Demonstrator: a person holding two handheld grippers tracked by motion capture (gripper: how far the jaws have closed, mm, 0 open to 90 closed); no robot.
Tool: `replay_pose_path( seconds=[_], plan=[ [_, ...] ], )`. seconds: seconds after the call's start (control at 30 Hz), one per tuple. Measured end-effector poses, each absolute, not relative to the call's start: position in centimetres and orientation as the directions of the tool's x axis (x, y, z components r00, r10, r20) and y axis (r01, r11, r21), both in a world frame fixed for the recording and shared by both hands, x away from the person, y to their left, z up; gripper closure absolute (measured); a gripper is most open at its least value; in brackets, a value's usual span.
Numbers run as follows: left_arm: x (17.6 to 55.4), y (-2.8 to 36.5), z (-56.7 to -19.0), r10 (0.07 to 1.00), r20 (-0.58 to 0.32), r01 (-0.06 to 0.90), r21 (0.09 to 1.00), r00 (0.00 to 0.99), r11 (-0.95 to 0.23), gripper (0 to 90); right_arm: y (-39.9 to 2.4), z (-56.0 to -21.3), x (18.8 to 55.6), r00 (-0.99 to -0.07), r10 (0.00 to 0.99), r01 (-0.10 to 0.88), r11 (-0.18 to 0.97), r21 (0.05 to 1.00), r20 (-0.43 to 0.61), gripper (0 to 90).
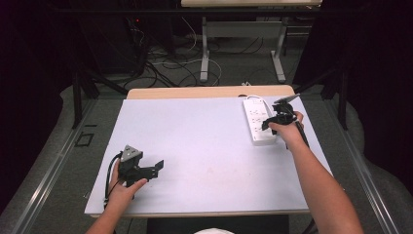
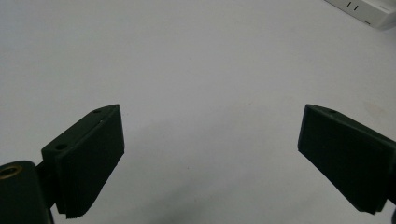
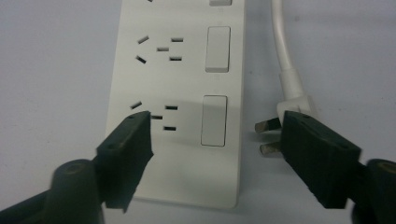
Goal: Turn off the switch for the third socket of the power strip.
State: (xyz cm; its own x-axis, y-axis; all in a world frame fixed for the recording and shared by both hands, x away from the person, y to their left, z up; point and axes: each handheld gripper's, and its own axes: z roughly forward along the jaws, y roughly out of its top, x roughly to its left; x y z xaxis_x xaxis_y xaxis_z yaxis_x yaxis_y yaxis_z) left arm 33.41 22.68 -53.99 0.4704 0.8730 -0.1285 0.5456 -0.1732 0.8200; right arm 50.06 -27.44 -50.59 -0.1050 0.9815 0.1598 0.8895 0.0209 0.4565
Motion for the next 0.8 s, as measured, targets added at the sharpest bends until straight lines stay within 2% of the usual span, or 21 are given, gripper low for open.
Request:
replay_pose_path(
  seconds=[0.1,0.5,0.8],
  plan=[
    [33.43,22.67,-54.01,0.872,-0.130,0.545,0.820,0.471,-0.173,7.1,-27.49,-50.65,49.97,-0.105,0.983,0.892,0.026,0.451,0.151,15.4],
    [33.44,22.69,-54.03,0.874,-0.129,0.548,0.818,0.468,-0.173,7.1,-27.20,-50.49,49.80,-0.087,0.983,0.878,-0.002,0.479,0.163,10.1],
    [33.47,22.71,-54.06,0.875,-0.128,0.549,0.818,0.466,-0.172,7.1,-27.24,-50.25,49.72,-0.113,0.981,0.856,0.016,0.517,0.156,1.8]
  ],
)
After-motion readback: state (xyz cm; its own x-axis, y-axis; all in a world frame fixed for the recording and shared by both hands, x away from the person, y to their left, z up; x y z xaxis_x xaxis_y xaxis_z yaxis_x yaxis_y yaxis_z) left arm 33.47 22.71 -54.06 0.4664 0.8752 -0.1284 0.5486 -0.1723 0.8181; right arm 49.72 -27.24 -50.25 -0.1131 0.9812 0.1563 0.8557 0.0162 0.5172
